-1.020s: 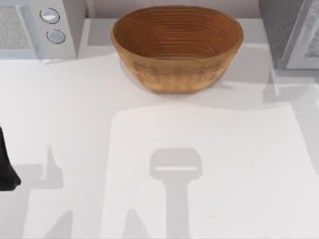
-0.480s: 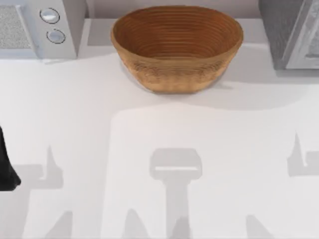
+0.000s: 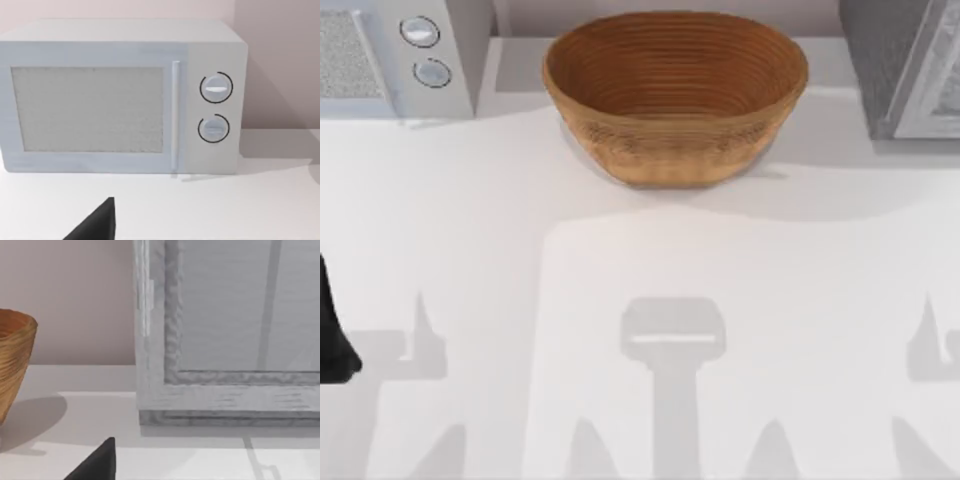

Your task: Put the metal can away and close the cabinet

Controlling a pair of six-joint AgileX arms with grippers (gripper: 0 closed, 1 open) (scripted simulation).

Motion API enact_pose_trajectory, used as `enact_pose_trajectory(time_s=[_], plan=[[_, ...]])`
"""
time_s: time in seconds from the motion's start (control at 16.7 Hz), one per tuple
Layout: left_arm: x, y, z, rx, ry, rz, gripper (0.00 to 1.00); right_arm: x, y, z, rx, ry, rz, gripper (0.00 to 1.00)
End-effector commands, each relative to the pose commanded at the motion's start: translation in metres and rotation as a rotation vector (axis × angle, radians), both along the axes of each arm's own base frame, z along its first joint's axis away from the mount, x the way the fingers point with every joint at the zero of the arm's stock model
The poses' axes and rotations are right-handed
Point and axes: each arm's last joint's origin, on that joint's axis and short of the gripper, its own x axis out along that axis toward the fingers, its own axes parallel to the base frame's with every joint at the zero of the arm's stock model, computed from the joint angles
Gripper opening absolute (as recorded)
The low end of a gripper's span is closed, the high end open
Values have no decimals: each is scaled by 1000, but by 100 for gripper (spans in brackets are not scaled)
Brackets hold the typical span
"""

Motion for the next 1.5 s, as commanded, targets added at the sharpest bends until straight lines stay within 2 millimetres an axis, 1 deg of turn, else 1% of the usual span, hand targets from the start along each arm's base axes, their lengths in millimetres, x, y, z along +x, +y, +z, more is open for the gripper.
enact_pose_trajectory(time_s=[0.3, 0.54, 0.72, 0.84, 0.96, 1.14, 1.32, 1.5], plan=[[0, 0, 0, 0, 0, 0, 100, 1, -1, 1, -1, 1, 2, 100], [0, 0, 0, 0, 0, 0, 100, 8, -11, 18, -3, -30, -5, 100], [0, 0, 0, 0, 0, 0, 100, 22, -27, 32, -6, -36, -5, 100], [0, 0, 0, 0, 0, 0, 100, 34, -44, 38, -7, -30, -3, 100], [0, 0, 0, 0, 0, 0, 100, 46, -67, 41, -4, -20, -1, 100], [0, 0, 0, 0, 0, 0, 100, 58, -108, 36, 4, -3, 2, 100], [0, 0, 0, 0, 0, 0, 100, 60, -149, 23, 10, 6, 4, 100], [0, 0, 0, 0, 0, 0, 100, 55, -181, 9, 8, 8, 4, 100]])
